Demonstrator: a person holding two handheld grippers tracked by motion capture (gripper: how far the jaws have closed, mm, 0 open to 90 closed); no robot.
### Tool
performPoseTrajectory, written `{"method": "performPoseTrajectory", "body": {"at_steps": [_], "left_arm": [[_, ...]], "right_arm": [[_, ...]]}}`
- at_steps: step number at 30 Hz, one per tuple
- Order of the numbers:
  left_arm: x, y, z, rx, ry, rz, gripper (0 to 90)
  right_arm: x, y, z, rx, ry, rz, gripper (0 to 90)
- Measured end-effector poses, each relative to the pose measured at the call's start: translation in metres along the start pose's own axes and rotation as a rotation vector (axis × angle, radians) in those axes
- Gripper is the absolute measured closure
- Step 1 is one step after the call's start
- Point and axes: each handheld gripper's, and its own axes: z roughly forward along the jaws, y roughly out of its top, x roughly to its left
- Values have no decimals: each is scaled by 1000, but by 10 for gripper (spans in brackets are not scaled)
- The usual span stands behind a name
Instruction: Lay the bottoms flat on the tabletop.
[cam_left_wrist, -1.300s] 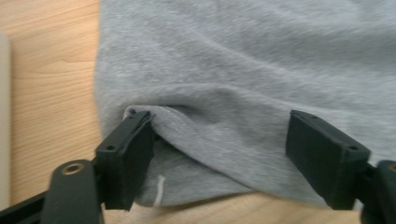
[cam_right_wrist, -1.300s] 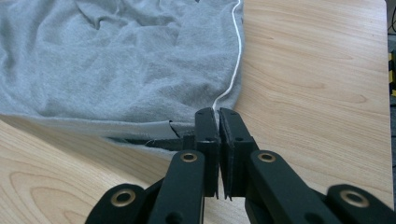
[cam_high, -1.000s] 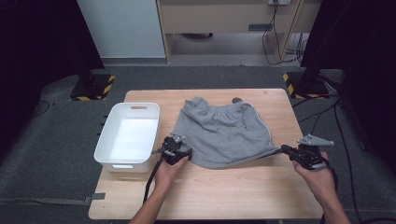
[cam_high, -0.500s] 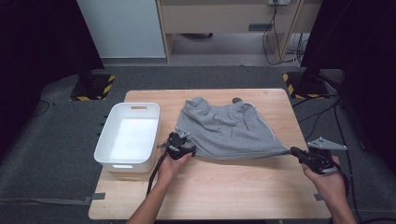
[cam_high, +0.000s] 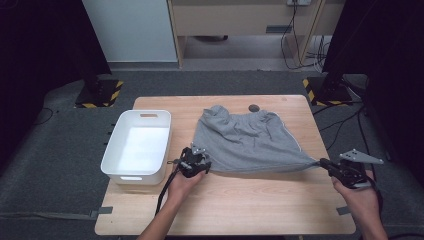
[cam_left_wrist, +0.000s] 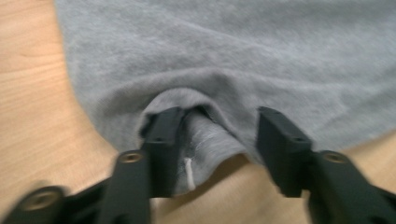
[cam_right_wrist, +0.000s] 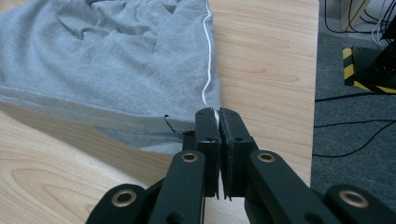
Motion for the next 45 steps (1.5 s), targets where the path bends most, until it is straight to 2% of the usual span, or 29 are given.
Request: {"method": "performPoseTrajectory", "body": {"at_steps": [5, 7, 11, 15, 21, 25, 29, 33, 37, 40, 43, 45], "left_arm": [[2, 1, -9, -21, -12, 6, 741], [3, 1, -13, -19, -20, 3, 763], [2, -5, -20, -28, 0, -2, 686], [3, -7, -27, -62, 24, 14, 702], [7, 2, -34, -119, 45, 14, 690], [12, 5, -34, -108, 61, 10, 717], [13, 2, -26, -59, 78, 3, 720], [9, -4, -22, -41, 117, 31, 714], [8, -7, -22, -56, 131, 5, 650], [7, -9, -23, -81, 144, 0, 562], [5, -8, -27, -112, 145, 9, 507], [5, -8, -31, -133, 146, 16, 504]], "right_arm": [[8, 2, 6, -4, 16, -11, 875], [14, 3, 10, -1, 33, -22, 875], [25, 4, 19, 7, 49, -48, 875], [31, 6, 26, 16, 53, -61, 875], [39, 10, 33, 18, 69, -68, 875], [42, 13, 35, 16, 74, -68, 874], [42, 14, 36, 16, 77, -69, 874], [43, 14, 36, 13, 82, -70, 873], [43, 13, 36, 16, 84, -68, 873], [42, 13, 35, 16, 83, -66, 873], [42, 12, 34, 17, 83, -66, 873], [42, 12, 35, 18, 84, -66, 873]]}}
